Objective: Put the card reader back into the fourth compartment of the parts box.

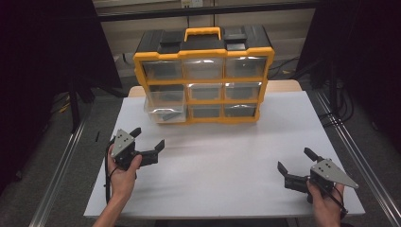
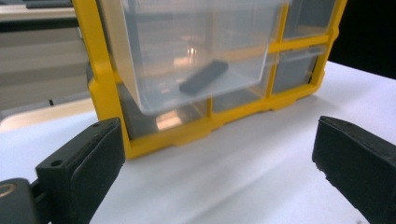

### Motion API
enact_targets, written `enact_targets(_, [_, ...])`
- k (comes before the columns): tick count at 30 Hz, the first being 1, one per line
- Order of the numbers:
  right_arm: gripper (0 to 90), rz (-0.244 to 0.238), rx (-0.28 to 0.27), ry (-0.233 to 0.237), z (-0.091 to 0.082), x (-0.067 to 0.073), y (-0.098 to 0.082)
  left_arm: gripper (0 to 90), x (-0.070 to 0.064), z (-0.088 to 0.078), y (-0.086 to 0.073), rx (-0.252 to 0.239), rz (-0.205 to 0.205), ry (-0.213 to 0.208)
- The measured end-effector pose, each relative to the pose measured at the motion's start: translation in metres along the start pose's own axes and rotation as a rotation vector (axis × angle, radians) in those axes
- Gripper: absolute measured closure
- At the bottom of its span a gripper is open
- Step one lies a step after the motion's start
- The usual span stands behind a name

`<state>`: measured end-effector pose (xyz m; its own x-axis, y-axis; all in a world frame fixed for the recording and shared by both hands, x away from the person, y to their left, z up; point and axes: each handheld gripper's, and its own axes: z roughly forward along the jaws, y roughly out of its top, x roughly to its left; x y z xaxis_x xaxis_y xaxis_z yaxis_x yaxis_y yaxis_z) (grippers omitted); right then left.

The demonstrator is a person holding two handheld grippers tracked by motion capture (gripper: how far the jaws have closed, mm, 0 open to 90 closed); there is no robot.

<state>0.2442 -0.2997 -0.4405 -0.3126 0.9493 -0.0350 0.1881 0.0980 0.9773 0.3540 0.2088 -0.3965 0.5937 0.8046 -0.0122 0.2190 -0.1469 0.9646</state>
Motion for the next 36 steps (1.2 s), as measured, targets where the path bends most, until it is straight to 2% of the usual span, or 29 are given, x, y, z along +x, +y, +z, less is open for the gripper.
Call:
enact_targets(1, [0.1,-0.002,0.000,0.000,0.000,0.000,0.000,2.6,0.000,0.000,-0.003,0.002,0.003,-0.003])
enact_targets(6, [0.1,-0.001,-0.002,0.005,0.000,0.000,0.000,2.7,-0.005,-0.003,-0.016,0.009,-0.036,-0.023])
enact_targets(15, [0.1,0.000,0.000,0.001,0.000,0.000,0.000,2.7,-0.010,-0.011,-0.032,0.028,-0.046,-0.019])
enact_targets(21, [0.1,0.001,0.000,0.004,0.000,0.001,0.000,2.9,-0.011,-0.017,-0.040,0.043,-0.055,0.001])
enact_targets(26, [0.1,0.003,0.001,-0.001,0.001,0.000,0.000,2.5,-0.011,-0.027,-0.040,0.028,-0.065,0.033])
enact_targets(29, [0.1,0.006,0.003,-0.003,0.001,0.000,-0.001,2.4,-0.011,-0.033,-0.047,0.047,-0.091,0.045])
enact_targets(31, [0.1,0.007,0.004,-0.002,0.001,0.001,-0.001,2.4,-0.011,-0.034,-0.049,0.048,-0.087,0.051])
enact_targets(33, [0.0,0.007,0.004,-0.001,0.001,0.001,-0.001,2.3,-0.009,-0.037,-0.051,0.031,-0.087,0.070])
enact_targets(36, [0.1,0.006,0.006,0.003,0.002,0.000,-0.001,2.2,-0.004,-0.037,-0.054,0.021,-0.132,0.095])
